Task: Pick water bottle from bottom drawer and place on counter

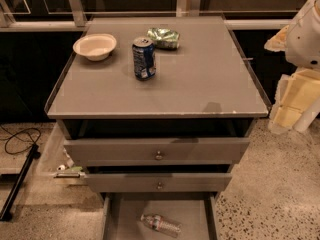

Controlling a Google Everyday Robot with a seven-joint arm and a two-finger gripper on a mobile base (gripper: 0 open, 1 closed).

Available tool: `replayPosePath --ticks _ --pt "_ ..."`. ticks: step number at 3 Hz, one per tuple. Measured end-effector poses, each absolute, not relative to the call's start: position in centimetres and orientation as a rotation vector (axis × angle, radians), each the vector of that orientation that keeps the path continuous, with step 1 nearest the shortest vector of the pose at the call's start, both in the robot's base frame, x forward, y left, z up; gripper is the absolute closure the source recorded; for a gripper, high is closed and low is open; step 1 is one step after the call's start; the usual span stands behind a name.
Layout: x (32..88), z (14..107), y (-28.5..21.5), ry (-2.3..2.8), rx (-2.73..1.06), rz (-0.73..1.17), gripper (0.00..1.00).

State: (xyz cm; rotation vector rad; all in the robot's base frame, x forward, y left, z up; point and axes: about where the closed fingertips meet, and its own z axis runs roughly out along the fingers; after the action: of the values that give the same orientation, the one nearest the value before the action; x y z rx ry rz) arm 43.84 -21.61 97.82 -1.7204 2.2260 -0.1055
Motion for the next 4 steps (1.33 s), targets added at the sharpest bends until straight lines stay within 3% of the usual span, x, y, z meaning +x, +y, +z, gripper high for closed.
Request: replayPosePath --ticks 2,4 --pt "42.3 95.6 -21.3 2.245 -1.732 -0.068 0.0" --pt "36.2 86.2 -20.5 2.223 -1.78 0.072 0.0"
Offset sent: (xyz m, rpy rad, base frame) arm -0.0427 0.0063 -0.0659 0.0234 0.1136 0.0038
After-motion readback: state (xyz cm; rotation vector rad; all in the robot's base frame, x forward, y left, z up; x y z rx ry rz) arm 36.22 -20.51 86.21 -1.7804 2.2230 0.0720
